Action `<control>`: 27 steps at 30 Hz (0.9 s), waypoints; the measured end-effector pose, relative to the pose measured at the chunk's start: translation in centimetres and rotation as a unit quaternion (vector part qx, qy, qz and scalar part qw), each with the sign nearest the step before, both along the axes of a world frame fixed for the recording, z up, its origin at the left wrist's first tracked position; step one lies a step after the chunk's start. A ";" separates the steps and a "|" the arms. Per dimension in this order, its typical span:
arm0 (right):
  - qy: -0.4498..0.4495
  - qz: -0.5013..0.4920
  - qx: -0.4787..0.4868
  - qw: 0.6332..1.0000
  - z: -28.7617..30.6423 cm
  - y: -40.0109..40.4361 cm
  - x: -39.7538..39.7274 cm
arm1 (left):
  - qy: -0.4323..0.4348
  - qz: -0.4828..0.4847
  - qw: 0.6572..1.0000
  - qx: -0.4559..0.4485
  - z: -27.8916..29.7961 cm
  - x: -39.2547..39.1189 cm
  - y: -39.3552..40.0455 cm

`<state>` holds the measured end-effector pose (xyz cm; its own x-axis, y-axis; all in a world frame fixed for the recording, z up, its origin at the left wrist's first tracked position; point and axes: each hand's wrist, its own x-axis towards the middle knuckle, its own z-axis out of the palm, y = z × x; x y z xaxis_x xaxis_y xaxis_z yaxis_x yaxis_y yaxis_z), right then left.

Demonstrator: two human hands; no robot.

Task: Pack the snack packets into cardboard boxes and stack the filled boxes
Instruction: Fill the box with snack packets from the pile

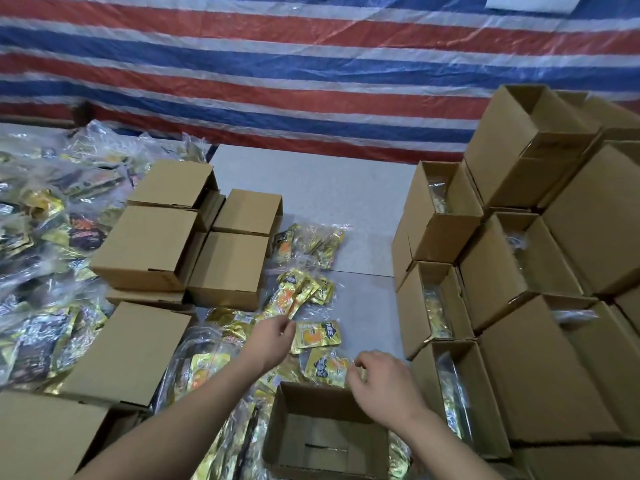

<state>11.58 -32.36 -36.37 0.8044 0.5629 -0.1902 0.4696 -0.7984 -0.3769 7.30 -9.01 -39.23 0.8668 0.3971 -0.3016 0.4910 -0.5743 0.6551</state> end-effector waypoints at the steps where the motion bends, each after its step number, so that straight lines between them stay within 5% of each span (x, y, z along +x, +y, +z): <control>1: 0.007 -0.008 0.007 1.000 0.1 0.3 0.7 | 0.010 0.006 1.000 0.021 -0.6 1.3 0.6; 12: 0.134 -0.052 0.040 0.989 -0.6 3.9 7.1 | 0.175 -0.006 0.979 0.103 -7.9 11.8 3.3; 27: 0.180 -0.060 0.026 0.981 -2.5 4.0 9.6 | 0.120 0.046 0.984 0.124 -10.7 14.1 3.2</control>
